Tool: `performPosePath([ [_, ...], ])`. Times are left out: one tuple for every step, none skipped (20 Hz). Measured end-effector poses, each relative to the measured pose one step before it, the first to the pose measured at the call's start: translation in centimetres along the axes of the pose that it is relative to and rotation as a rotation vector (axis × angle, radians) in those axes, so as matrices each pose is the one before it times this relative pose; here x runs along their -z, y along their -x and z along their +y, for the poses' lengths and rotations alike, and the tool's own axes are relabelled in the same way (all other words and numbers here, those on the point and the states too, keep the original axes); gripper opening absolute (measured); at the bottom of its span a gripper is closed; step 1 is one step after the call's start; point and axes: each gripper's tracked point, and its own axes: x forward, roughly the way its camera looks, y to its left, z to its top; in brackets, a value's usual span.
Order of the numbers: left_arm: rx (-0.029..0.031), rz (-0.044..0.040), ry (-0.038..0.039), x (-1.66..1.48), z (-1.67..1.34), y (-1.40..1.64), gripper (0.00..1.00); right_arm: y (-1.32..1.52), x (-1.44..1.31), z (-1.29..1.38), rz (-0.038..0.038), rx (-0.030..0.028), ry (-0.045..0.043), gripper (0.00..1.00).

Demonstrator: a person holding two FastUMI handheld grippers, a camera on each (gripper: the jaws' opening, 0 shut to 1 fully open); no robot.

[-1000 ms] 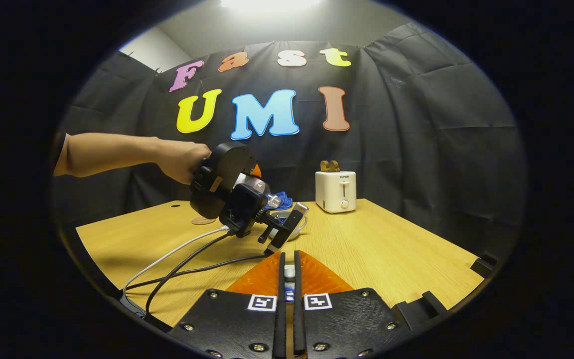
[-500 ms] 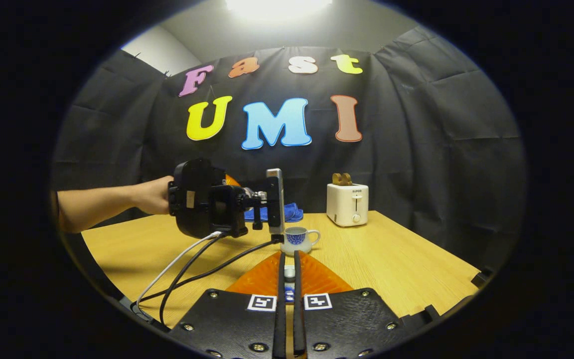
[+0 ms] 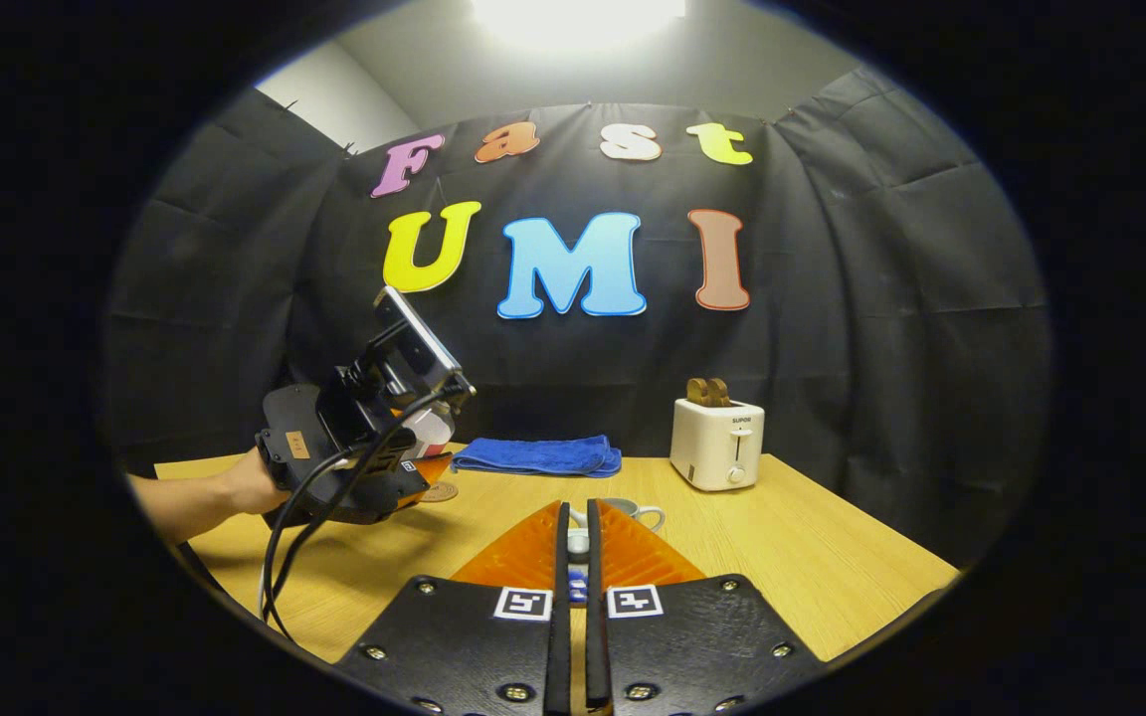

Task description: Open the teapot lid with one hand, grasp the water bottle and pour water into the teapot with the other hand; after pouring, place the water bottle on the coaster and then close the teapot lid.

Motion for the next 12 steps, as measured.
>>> performPosePath([
  [-0.00397,-0.01492,0.0644,0.409,0.044,-0.058,0.87,-0.373,-0.143,0.176,-0.00241,-0.00116,0.00077,0.06],
  [-0.00795,-0.00675,0.0611,0.265,0.625,-0.292,0.87,-0.319,-0.118,0.071,-0.00288,0.00087,-0.00144,0.06],
  [-0.00048,-0.00606,0.06408,0.15,0.631,-0.165,0.87,-0.452,0.09,0.008,0.00185,0.002,0.00082,0.06],
  [0.00948,-0.00828,0.0651,-0.194,0.605,-0.127,0.87,-0.373,0.183,-0.059,0.00282,0.0009,-0.00064,0.06],
  [-0.00232,-0.01521,0.0604,-0.193,0.995,-0.148,0.87,-0.42,0.206,-0.045,0.00565,0.00002,-0.00255,0.06],
  [-0.00246,-0.00972,0.05588,-0.259,0.903,-0.23,0.87,-0.38,0.254,-0.105,0.00731,0.00066,-0.00371,0.06],
  [-0.00243,-0.02343,0.06232,-0.366,0.98,-0.074,0.87,-0.398,0.288,-0.189,0.00767,0.00139,-0.00568,0.06],
  [0.01341,-0.02283,0.05815,-0.814,0.766,-0.224,0.86,-0.324,0.293,-0.136,0.00713,0.00127,-0.00446,0.06],
  [-0.00055,-0.01115,0.04595,-0.175,0.58,0.01,0.86,-0.286,0.152,-0.24,0.00244,0.00415,0.00049,0.06],
  [-0.00818,-0.00072,0.02733,-0.323,1.003,-0.5,0.86,-0.21,0.139,-0.204,0.00171,0.0035,-0.00025,0.06],
  [-0.01906,-0.00141,0.01053,0.099,1.01,-0.559,0.86,-0.216,0.204,-0.128,0.00423,-0.00172,-0.0098,0.06],
  [-0.00548,0.00385,0.00511,0.324,0.671,-0.649,0.86,-0.126,0.166,0.041,0.00231,-0.0045,-0.0167,0.06],
])
